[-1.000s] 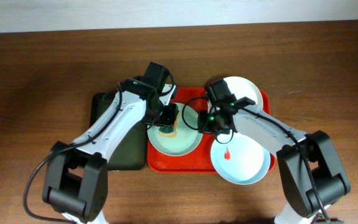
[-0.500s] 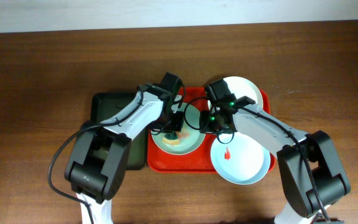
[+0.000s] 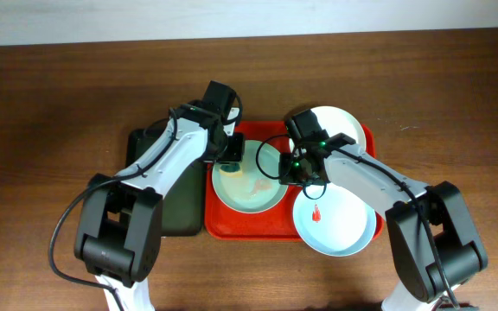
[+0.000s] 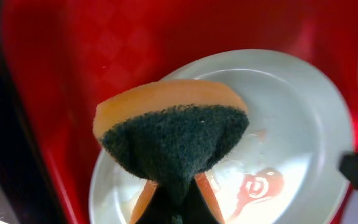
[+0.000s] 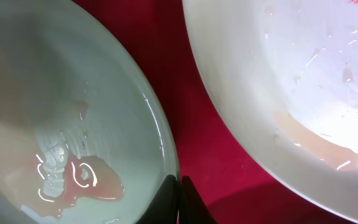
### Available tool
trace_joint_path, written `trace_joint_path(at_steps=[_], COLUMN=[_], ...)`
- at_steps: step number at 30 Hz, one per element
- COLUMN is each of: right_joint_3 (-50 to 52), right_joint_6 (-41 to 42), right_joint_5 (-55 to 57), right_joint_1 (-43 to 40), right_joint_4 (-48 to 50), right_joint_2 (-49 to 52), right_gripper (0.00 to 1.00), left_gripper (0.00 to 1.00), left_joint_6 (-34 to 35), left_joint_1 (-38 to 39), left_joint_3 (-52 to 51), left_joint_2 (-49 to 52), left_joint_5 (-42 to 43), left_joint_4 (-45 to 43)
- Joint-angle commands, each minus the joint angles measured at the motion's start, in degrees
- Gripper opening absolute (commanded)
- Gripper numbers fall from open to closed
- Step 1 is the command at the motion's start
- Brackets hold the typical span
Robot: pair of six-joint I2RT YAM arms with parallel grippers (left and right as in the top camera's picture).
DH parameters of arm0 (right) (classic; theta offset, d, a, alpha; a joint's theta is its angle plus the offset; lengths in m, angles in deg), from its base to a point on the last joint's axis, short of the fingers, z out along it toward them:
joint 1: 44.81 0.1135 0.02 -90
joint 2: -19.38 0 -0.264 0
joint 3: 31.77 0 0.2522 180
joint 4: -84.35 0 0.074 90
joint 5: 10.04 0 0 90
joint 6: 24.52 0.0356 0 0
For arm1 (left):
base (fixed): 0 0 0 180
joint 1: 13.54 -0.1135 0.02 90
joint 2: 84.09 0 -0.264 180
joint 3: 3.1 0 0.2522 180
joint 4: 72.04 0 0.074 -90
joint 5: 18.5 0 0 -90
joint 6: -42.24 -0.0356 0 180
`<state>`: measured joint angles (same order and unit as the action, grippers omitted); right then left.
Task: Clean dirty plates on tray and stack at the side
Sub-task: 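Scrub the light-green plate again with the sponge in the left gripper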
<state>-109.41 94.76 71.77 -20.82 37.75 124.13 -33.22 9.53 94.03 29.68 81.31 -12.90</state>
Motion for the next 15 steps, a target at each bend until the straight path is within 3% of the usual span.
trace_joint_path(at_steps=[1, 8, 10, 13, 15], right_joint_3=[-0.42, -0.42, -0.42, -0.42, -0.42], right_joint_6=[-0.50, -0.50, -0.50, -0.50, -0.50], right_joint_5=[-0.37, -0.37, -0.37, -0.37, -0.37], right_joint_1=[0.42, 0.44, 0.44, 0.44, 0.44], right_joint_4=[-0.35, -0.35, -0.35, -0.35, -0.39], right_joint_2=[0.61, 0.61, 0.61, 0.61, 0.61], right_gripper=[0.04, 0.04, 0.04, 0.04, 0.04], left_gripper=[0.00, 0.00, 0.00, 0.00, 0.00], left_joint_6=[-0.44, 1.95, -0.11, -5.27, -5.27], left_joint_1=[1.03, 4.90, 5.01, 4.74, 4.31], left_joint_3=[-1.42, -2.91, -2.89, 0.42, 2.89], left_joint_2=[0.20, 8.22, 9.01, 7.69, 5.53], left_joint_5=[-3.45, -2.75, 4.09, 22.38, 22.49], left_joint_4=[-1.09, -3.74, -2.38, -0.90, 1.01])
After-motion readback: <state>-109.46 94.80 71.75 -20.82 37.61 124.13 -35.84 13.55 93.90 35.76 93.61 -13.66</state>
